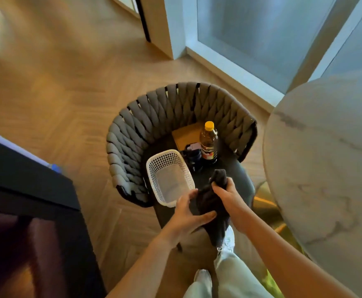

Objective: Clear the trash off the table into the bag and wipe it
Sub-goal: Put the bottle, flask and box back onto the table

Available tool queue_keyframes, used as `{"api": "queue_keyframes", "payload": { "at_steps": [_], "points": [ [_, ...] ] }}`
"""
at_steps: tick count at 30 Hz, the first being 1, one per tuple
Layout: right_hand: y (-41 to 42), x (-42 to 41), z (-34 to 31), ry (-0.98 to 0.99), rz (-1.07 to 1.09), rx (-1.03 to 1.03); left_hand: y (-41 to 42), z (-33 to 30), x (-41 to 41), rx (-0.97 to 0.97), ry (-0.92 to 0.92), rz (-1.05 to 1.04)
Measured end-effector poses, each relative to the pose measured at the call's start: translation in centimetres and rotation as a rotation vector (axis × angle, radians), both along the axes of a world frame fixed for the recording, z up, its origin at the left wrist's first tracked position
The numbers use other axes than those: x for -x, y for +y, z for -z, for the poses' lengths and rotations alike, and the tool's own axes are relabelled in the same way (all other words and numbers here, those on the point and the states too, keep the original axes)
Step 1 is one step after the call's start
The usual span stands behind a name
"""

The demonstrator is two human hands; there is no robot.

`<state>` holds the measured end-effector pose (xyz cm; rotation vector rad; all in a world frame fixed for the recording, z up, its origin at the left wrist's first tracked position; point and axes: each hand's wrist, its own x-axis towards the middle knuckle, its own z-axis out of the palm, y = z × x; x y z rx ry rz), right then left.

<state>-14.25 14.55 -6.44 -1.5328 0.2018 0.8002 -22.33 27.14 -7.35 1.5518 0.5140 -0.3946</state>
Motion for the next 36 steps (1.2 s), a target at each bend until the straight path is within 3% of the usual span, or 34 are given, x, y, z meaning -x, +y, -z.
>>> {"api": "queue_keyframes", "payload": {
  "at_steps": [4, 13, 19, 25, 28, 33, 36],
  "points": [
    [2.8, -2.4, 1.4, 0.023, -0.17, 0.0, 3.4, 0.8, -2.1, 0.071, 0.029, -0.07],
    [6.4, -8.5, 4.2, 0.136, -0.361, 0.073, 9.5, 2.8, -4.4, -0.295, 0.123, -0.238],
    [11.9, -10.1, 4.9, 0.053, -0.413, 0.202, 14.5, 3.8, -7.4, -0.372, 0.153, -0.261],
    [13.9, -12.6, 5.7, -0.06, -0.435, 0.444, 19.0, 7.0, -11.1, -0.413, 0.254, -0.031],
    [12.3, -12.7, 5.3, -0.245, -0.347, 0.548, 18.4, 7.9, -12.1, -0.39, 0.254, 0.0],
    [10.9, -15.6, 2.9, -0.818, -0.01, 0.713, 16.5, 8.4, -14.7, -0.319, 0.177, 0.036],
    [10.8, -18.6, 1.5, -0.87, -0.001, 0.876, 14.8, 7.7, -16.4, -0.321, 0.072, 0.12]
  ]
}}
